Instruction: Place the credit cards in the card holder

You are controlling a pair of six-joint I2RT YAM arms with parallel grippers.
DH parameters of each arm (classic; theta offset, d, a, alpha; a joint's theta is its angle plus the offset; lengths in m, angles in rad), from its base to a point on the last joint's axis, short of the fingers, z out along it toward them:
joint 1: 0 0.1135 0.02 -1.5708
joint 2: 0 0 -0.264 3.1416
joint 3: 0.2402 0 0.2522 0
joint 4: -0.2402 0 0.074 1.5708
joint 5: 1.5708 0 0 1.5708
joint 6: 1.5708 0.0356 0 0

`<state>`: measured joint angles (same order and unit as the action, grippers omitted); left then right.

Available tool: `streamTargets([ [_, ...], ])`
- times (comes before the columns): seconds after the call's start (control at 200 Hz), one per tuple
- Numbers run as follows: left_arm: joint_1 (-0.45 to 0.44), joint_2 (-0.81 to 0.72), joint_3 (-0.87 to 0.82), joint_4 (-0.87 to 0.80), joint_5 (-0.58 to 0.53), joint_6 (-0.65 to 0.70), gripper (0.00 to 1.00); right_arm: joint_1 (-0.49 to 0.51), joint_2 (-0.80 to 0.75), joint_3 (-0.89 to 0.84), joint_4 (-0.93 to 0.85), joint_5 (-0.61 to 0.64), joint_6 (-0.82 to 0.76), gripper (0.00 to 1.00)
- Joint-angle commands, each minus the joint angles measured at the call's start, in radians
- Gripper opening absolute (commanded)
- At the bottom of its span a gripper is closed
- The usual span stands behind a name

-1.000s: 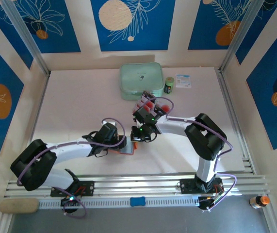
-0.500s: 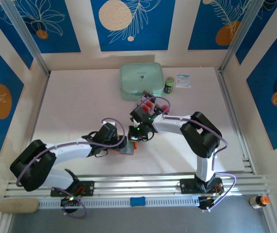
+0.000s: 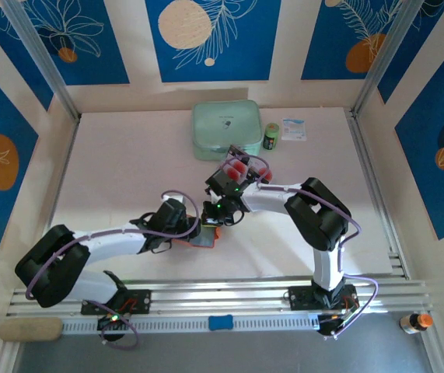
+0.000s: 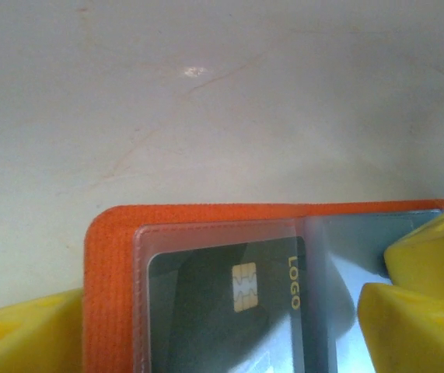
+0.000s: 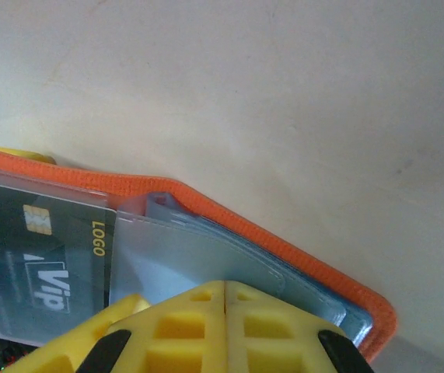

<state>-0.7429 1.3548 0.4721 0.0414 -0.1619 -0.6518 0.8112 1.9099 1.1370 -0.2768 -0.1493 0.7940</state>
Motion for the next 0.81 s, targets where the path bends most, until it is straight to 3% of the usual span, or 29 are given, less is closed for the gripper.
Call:
streamTargets([
  [0.0, -0.005, 0.033, -0.043, 0.03, 0.059, -0.015, 0.82, 0.002, -0.011, 0.015, -0.008, -0.029, 0.012, 0.02],
  [0.205, -0.004, 0.048, -0.049, 0.048, 0.067, -0.018, 0.79, 0.0, -0.076, -0.006, -0.022, 0.012, 0.013, 0.03],
  [0.49, -0.006, 0.058, -0.055, 0.066, 0.073, -0.018, 0.74, 0.003, -0.1, -0.066, -0.009, 0.038, 0.04, 0.17],
  [0.8, -0.006, 0.059, -0.061, 0.074, 0.074, -0.02, 0.72, 0.004, -0.058, -0.059, 0.005, 0.033, 0.039, 0.18],
])
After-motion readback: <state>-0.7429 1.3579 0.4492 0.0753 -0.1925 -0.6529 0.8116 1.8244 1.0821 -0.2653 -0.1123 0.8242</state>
